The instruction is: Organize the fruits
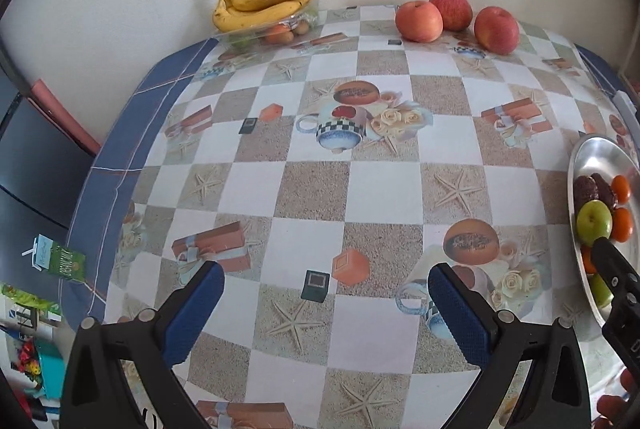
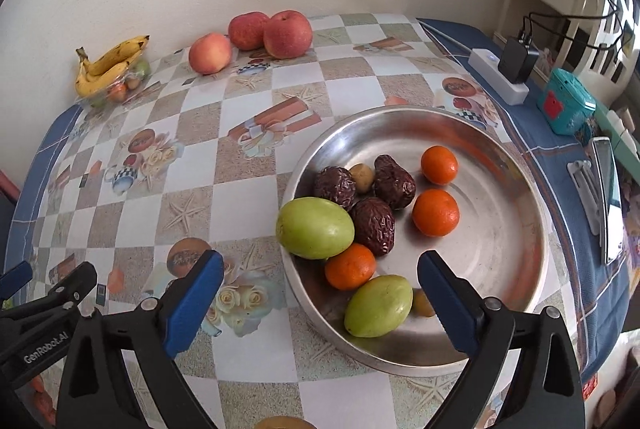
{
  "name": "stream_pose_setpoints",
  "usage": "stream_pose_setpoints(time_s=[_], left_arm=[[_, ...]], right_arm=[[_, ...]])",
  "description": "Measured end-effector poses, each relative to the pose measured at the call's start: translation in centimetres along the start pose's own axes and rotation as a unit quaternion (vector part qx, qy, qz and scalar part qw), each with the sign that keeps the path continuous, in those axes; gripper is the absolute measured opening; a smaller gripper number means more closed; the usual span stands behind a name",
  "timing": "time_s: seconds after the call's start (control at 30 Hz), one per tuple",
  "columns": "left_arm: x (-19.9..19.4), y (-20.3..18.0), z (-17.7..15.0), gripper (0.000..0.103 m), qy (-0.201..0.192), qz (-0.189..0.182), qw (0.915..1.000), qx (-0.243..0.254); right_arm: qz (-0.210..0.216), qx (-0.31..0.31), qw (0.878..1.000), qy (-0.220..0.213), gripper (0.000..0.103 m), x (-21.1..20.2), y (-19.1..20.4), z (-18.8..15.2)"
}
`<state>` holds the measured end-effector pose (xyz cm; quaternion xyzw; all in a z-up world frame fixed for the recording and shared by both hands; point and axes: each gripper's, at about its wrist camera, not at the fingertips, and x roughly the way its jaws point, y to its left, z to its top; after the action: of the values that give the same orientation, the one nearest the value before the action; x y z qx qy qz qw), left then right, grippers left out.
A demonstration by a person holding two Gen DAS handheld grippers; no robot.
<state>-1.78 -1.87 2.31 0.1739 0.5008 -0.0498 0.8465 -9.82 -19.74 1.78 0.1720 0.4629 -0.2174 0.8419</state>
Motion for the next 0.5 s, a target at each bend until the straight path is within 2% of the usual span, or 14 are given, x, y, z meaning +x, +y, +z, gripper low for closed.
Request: stream_pose_setpoints(time_s=[0.5], left_arm=[[0.26,-0.24,0.02,0.103,0.019,-0.005,0.9998,0.0]], right_arm=[[-0.005,-0.013,1.0,0.009,0.098,0.32,0.29,0.06]])
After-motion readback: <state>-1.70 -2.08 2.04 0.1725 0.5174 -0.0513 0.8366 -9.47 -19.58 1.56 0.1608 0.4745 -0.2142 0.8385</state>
